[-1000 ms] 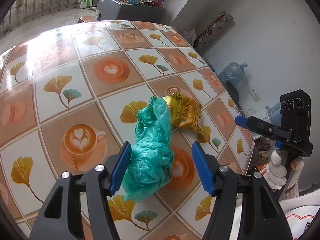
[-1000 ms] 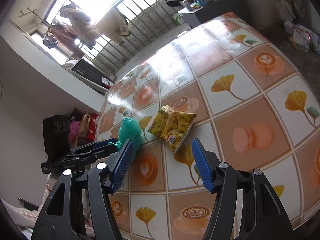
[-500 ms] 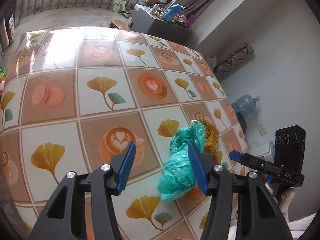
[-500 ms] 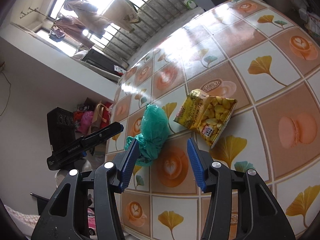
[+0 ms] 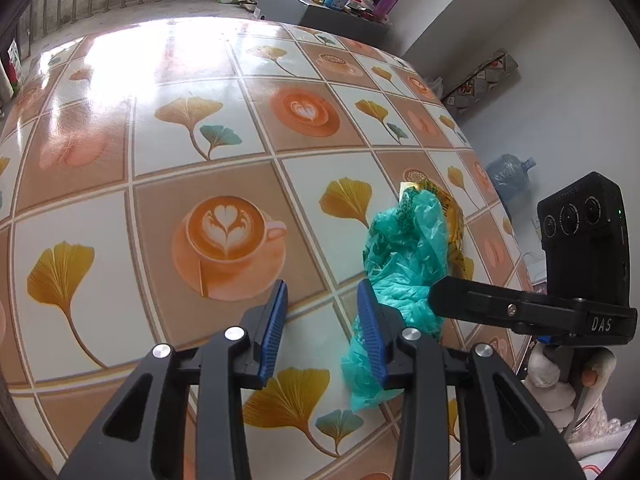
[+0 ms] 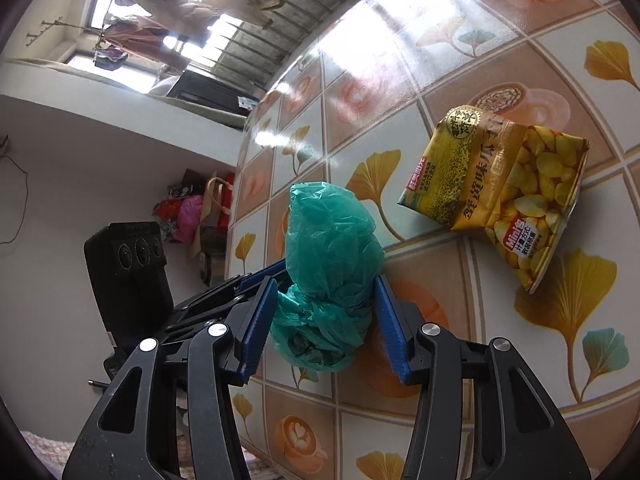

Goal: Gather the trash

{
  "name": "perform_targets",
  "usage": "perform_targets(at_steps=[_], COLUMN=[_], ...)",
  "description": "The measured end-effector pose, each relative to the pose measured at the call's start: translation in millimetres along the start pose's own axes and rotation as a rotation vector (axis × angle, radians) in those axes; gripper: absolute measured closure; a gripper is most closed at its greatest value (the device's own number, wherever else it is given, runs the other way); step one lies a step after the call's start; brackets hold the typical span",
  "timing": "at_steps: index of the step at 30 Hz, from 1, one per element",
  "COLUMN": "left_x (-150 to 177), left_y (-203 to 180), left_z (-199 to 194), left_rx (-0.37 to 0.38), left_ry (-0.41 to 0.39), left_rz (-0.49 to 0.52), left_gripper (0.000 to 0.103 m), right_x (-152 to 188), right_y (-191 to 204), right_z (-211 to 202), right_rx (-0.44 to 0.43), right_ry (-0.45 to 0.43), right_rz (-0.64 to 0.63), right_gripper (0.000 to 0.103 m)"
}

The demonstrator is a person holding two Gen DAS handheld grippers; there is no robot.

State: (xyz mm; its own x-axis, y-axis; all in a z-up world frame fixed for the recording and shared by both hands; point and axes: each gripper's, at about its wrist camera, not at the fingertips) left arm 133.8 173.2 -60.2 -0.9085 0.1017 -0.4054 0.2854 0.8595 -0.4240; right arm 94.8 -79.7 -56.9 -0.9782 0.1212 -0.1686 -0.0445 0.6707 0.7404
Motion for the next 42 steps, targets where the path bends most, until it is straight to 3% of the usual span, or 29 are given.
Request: perform_targets(at_steps=[2, 8, 13, 17, 23, 27, 31, 37, 40, 42], left_x=[0.1, -12.3, -28.0, -32.8, -29.8, -30.5, -37.7, -45.4, -49.9, -52.8], left_y=[-2.6, -40.7, -80.4, -90.8, -72.7, -56.8, -45.7, -55.8, -62.9, -64.3], left_z=[-0.2, 1.6, 23.6, 38.9, 50.8, 51.8, 53.5, 56.8, 60.5, 62.8], left_rx=[0.009, 0.083, 0.177, 0.176, 0.139, 0.194, 0.23, 0.305, 0.284, 0.261], left_ry=[0.011, 0.002, 0.019, 0.058, 0.13, 0.122, 0.081, 0.041, 0.028, 0.016], left_rz=[-0.003, 0.046, 0.101, 0.102, 0.019, -0.061, -0.122, -0.1, -0.078, -0.069], left_gripper=[0.073, 0.075, 0.074, 0.074, 0.067, 0.064, 0.065, 0.065, 0.065, 0.073], right_x=[0.2, -1.3, -4.1, -23.9, -65.8, -64.2, -51.4, -50.1, -48.5, -46.7], right_y=[-0.9, -11.5, -27.5, -36.8, -33.2, -16.9, -11.5, -16.9, -22.4, -27.1], right_z=[-7.2, -58.8, -108.4, -128.7, -92.2, -59.8, -53.5, -57.9, -63.1, -66.5], right_rx=[0.0, -0.01, 0.072, 0.188, 0.367, 0.418, 0.388, 0.315, 0.282, 0.266], right_ry=[-0.01, -0.108, -0.212, -0.23, -0.15, -0.079, -0.053, -0.062, -0.08, -0.094], right_rz=[-0.004, -0.037, -0.073, -0.12, -0.232, -0.341, -0.358, -0.292, -0.252, -0.222], right_gripper=[0.066, 0.068, 0.07, 0.07, 0.07, 0.07, 0.07, 0.07, 0.07, 0.07])
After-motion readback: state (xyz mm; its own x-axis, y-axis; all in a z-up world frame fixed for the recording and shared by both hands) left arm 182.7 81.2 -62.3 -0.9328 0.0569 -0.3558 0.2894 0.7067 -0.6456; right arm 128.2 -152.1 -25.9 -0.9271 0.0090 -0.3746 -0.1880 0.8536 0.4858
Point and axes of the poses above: each gripper's, at about its wrist camera, not at the fingertips, and z roughly the way its jaws point, y to its left, x to its underside, and after that the axes turned 3 degrees about z, right-handed
